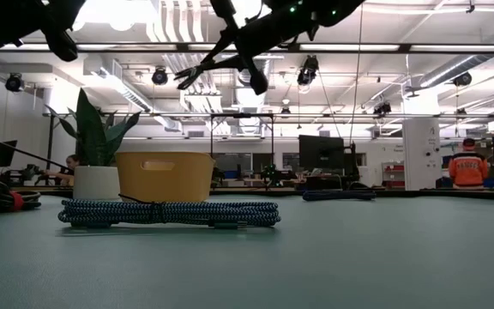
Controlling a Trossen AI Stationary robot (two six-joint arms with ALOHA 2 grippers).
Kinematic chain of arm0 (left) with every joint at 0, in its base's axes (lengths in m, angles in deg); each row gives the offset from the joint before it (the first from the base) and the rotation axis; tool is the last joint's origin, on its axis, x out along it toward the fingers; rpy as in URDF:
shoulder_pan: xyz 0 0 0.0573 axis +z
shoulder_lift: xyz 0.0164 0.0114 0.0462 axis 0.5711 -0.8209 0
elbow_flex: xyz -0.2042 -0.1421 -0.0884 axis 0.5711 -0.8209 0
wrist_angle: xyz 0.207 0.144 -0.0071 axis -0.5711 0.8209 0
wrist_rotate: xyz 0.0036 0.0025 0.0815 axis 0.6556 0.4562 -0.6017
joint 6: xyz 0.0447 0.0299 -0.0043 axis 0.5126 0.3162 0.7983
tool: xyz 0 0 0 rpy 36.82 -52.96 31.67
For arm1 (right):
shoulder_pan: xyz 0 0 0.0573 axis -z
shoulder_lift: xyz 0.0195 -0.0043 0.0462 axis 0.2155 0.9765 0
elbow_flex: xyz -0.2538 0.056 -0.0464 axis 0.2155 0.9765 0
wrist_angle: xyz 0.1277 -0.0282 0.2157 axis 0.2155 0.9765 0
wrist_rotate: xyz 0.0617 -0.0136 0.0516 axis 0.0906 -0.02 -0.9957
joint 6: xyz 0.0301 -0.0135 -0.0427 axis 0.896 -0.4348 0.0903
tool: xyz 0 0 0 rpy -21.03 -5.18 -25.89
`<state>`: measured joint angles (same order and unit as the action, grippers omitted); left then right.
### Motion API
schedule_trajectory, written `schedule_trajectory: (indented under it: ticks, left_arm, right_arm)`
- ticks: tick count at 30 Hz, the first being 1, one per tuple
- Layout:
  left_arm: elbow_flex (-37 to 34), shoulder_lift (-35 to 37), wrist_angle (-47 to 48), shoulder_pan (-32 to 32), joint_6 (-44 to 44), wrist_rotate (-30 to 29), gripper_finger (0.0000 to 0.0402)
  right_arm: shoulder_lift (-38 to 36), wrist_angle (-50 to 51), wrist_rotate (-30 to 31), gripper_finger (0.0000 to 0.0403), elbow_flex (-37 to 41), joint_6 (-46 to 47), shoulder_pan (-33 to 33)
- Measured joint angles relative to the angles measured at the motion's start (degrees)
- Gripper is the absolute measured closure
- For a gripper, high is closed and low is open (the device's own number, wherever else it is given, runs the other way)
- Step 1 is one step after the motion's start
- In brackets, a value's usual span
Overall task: Pick and place USB-C Cables
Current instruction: Put the green USB cable into the yellow bin
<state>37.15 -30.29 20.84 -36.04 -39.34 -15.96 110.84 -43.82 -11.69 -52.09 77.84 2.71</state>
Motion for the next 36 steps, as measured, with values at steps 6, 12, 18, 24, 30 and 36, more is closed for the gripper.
schedule_trajectory:
  ticks: [6, 12, 18, 24, 30, 36]
  left_arm:
    - [0.00, 0.00, 0.00, 0.00, -0.02, -0.01, 0.0347]
    - [0.00, 0.00, -0.02, 0.00, -0.02, -0.01, 0.0347]
    - [0.00, 0.00, 0.01, 0.00, -0.04, -0.12, 0.0347]
    - [0.00, 0.00, 0.03, 0.00, -0.06, -0.27, 0.0347]
    - [-0.07, 0.00, 0.05, 0.00, -0.37, -0.34, 0.0347]
    - [-0.22, 0.00, 0.13, 0.00, -0.50, -0.32, 0.0347]
  right_arm:
    - [4.25, -6.66, -5.49, 0.0365, -0.26, 1.46, 0.80]
    - [6.85, -4.82, -6.80, 0.0365, -4.13, 1.46, 1.98]
    - [11.18, 5.21, -11.08, 0.0365, -13.71, -0.85, 2.38]
    - [17.29, 23.32, -10.67, 0.0365, -26.97, -6.18, 2.51]
    - [21.27, 29.83, -9.20, 0.0365, -34.78, -7.43, 2.51]
    - [23.21, 34.07, -9.27, 0.0365, -37.29, -4.41, 3.12]
